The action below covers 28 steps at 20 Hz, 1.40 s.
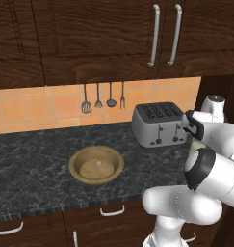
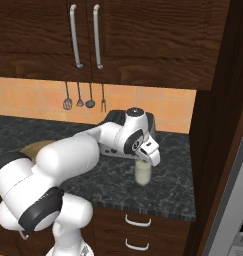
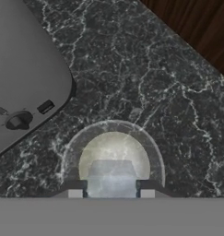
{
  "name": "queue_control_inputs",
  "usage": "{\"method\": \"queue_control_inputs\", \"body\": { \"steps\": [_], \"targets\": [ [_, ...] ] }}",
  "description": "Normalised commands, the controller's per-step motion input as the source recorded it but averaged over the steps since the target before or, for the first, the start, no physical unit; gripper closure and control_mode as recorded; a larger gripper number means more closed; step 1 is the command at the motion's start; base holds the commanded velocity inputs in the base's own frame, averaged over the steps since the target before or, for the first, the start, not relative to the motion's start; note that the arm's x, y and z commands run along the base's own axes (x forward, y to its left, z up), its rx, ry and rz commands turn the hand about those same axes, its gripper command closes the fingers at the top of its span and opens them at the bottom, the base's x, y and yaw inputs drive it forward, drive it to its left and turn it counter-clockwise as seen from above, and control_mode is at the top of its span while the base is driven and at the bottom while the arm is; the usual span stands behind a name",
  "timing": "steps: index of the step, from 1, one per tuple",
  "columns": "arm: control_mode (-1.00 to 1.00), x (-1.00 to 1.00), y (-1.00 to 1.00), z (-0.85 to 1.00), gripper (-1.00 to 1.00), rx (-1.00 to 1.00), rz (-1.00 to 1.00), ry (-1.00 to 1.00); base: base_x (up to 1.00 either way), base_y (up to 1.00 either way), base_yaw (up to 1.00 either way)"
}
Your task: Grab a lemon wedge from the fridge and one ice cube from the ice bowl, and put them in the glass of lemonade.
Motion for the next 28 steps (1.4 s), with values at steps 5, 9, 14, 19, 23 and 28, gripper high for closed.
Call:
{"method": "queue_control_inputs", "body": {
  "steps": [5,9,14,19,23,28],
  "targets": [
    [-1.0,0.0,0.0,0.0,-1.0,0.0,0.0,0.0,0.0,0.0,0.0],
    [-1.0,0.0,0.0,0.06,-1.0,0.0,0.0,0.0,0.0,0.0,0.0],
    [-1.0,-0.09,0.07,0.31,-1.0,0.0,0.0,-0.01,0.0,0.0,0.0],
    [-1.0,-0.18,0.02,0.04,-1.0,0.0,0.0,-0.02,0.0,0.0,0.0],
    [-1.0,-0.36,0.06,0.08,-1.0,0.0,0.02,-0.05,0.0,0.0,0.0],
    [-1.0,-0.36,0.18,0.04,-1.0,0.0,0.03,-0.07,0.0,0.0,0.0]
  ]
}}
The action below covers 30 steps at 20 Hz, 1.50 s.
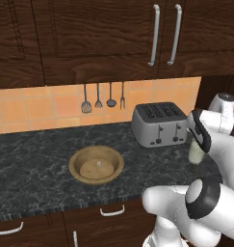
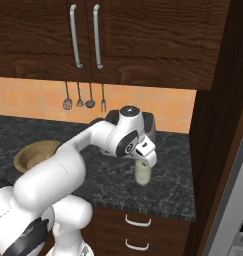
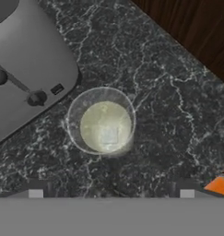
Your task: Grab a lemon wedge from the fridge and one ice cube from the ice bowl, and put them in the glass of lemonade.
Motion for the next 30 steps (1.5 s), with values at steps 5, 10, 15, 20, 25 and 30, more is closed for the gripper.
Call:
{"method": "queue_control_inputs", "body": {
  "steps": [5,10,15,20,25,30],
  "targets": [
    [-1.0,-0.48,0.42,0.02,-1.0,0.0,0.07,-0.03,0.0,0.0,0.0],
    [-1.0,-0.21,0.99,0.02,-1.0,-0.01,0.13,0.0,0.0,0.0,0.0],
    [-1.0,-0.03,0.98,-0.09,-1.0,0.0,0.45,0.11,0.0,0.0,0.0],
    [-1.0,-0.37,0.73,0.0,-1.0,-0.03,0.36,0.16,0.0,0.0,0.0],
    [-1.0,-0.77,0.44,0.0,-1.0,-0.02,0.2,0.02,0.0,0.0,0.0],
    [-1.0,-0.17,0.01,0.0,-1.0,0.0,0.01,0.0,0.0,0.0,0.0]
  ]
}}
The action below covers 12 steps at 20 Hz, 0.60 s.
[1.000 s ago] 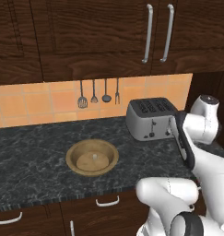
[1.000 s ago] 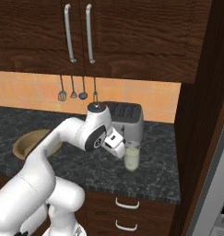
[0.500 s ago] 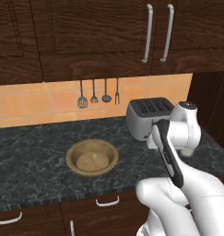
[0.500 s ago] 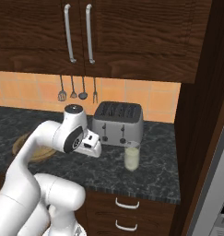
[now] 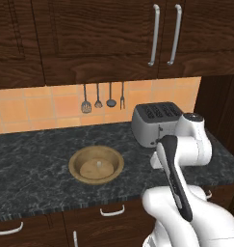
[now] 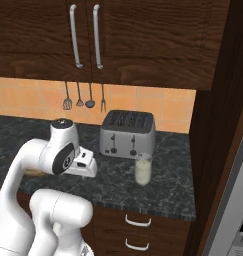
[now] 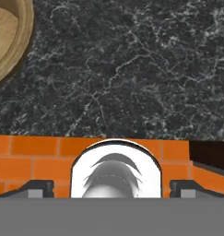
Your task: Grab a lemon wedge from the fridge and one ice cube from the ice bowl, and put them in the glass of lemonade.
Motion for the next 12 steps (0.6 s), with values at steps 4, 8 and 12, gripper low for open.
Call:
{"method": "queue_control_inputs", "body": {
  "steps": [4,8,12],
  "targets": [
    [1.0,-0.03,0.0,0.0,-1.0,0.0,0.0,-0.01,-0.42,-0.07,-0.02],
    [1.0,0.0,0.0,0.0,-1.0,0.0,0.0,0.0,-0.9,-0.23,-0.32],
    [1.0,0.0,0.0,0.0,-1.0,0.0,0.0,0.0,-0.41,-0.91,-0.43]
  ]
}}
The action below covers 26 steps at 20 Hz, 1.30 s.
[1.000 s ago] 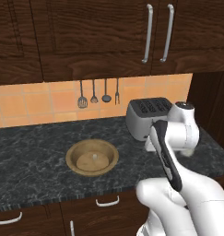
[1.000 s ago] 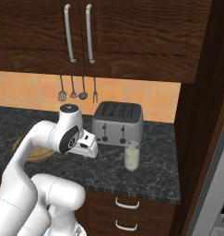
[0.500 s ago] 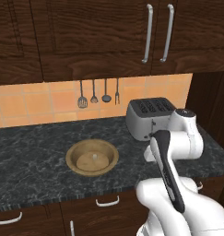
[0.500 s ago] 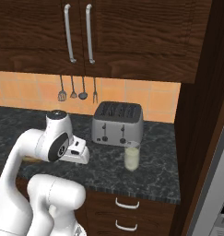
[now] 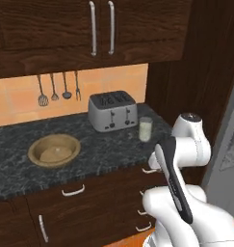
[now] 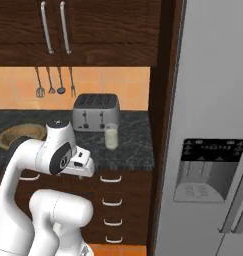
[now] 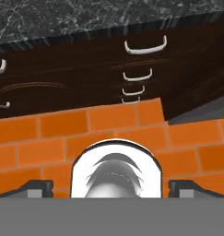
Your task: Grab a lemon wedge from the fridge and one ice cube from the ice bowl, and put them in the glass of lemonade.
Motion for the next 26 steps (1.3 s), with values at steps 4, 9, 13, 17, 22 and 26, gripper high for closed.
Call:
{"method": "queue_control_inputs", "body": {
  "steps": [4,9,13,17,22,26],
  "targets": [
    [1.0,0.0,0.0,0.0,-1.0,0.0,0.0,0.0,-0.27,-1.0,-0.32],
    [1.0,0.0,0.0,0.0,-1.0,0.0,0.0,0.0,0.34,-0.99,0.01],
    [1.0,0.0,0.0,0.0,-1.0,0.0,0.0,0.0,0.32,-0.87,0.2],
    [1.0,0.0,0.0,0.0,-1.0,0.0,0.0,0.0,0.01,-0.77,0.19],
    [1.0,0.0,0.0,0.0,-1.0,0.0,0.0,0.0,-0.07,-0.64,0.13],
    [1.0,0.0,0.0,0.0,-1.0,0.0,0.0,0.0,-0.15,-0.52,0.09]
  ]
}}
